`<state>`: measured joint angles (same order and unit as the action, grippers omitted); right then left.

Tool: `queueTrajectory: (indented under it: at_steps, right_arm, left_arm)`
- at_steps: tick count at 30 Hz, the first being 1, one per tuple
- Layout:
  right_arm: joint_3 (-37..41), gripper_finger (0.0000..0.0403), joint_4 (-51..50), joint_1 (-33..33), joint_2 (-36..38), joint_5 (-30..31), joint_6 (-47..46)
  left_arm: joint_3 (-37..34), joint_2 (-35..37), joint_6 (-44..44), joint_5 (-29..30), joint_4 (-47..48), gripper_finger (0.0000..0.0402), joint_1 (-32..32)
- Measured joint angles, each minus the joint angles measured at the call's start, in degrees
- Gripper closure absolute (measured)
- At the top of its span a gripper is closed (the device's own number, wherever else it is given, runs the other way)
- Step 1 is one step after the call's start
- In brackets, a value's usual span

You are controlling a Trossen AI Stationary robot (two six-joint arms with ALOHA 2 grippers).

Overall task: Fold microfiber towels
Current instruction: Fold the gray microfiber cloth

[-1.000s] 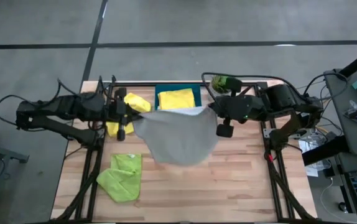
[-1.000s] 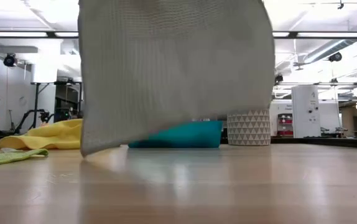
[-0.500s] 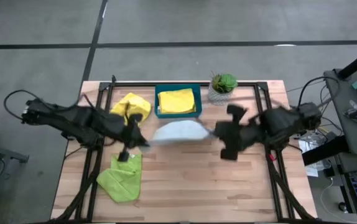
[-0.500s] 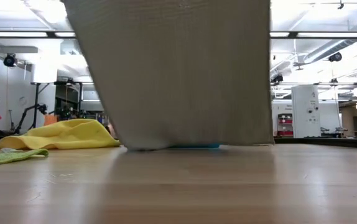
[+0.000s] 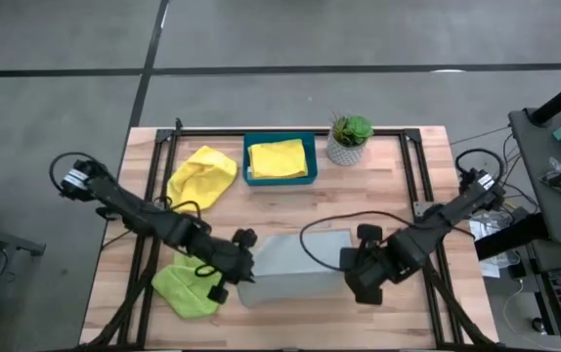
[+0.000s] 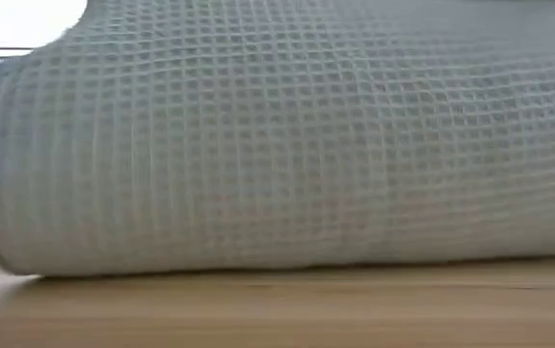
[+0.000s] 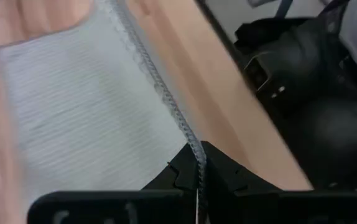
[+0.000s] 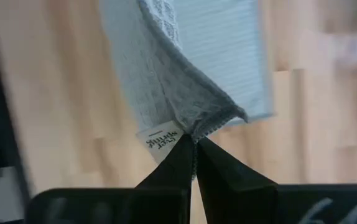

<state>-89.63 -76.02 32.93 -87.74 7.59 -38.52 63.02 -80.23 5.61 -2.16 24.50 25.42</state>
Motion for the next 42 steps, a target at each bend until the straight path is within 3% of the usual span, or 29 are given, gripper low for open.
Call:
queueTrajectory:
  at_steps: [6,12,19,25,32,34,37,40,42]
  right_arm:
    - [1.4,0.0394,-1.8,-4.9,2.7,7.3,7.5]
    - [0.1,0.0394,-4.8,-13.7,6.9,25.1,17.8]
    - [-3.8,0.0394,0.5,-21.9,14.1,27.6,28.1]
    - [-3.7,0.0394,3.1,-20.8,18.1,24.3,27.6]
    - [-2.4,0.0394,3.0,-14.7,17.8,20.9,22.6]
    - [-2.3,0.0394,2.1,-12.5,17.1,24.2,22.2]
    - [-3.3,0.0394,2.1,-10.1,17.6,34.4,21.2]
    - [-5.4,0.0394,5.3,-9.8,20.0,32.0,22.8]
    - [-6.8,0.0394,6.2,-9.8,20.7,33.5,21.6]
  left_arm:
    - [4.0,4.5,-6.7,-0.2,13.7,0.0401,-7.7]
    - [10.6,10.0,-17.4,1.2,26.8,0.0401,-21.0]
    - [21.6,12.1,-28.5,1.1,33.1,0.0401,-31.5]
    - [27.2,10.8,-30.1,-0.1,36.6,0.0401,-30.7]
    - [23.7,11.0,-23.4,-3.4,36.6,0.0401,-25.3]
    - [23.2,10.8,-23.4,-3.0,36.6,0.0401,-23.1]
    - [23.9,10.8,-23.9,1.9,36.6,0.0402,-21.8]
    - [26.0,11.9,-22.5,11.6,35.1,0.0401,-21.9]
    - [26.7,12.6,-22.7,16.2,33.3,0.0401,-21.9]
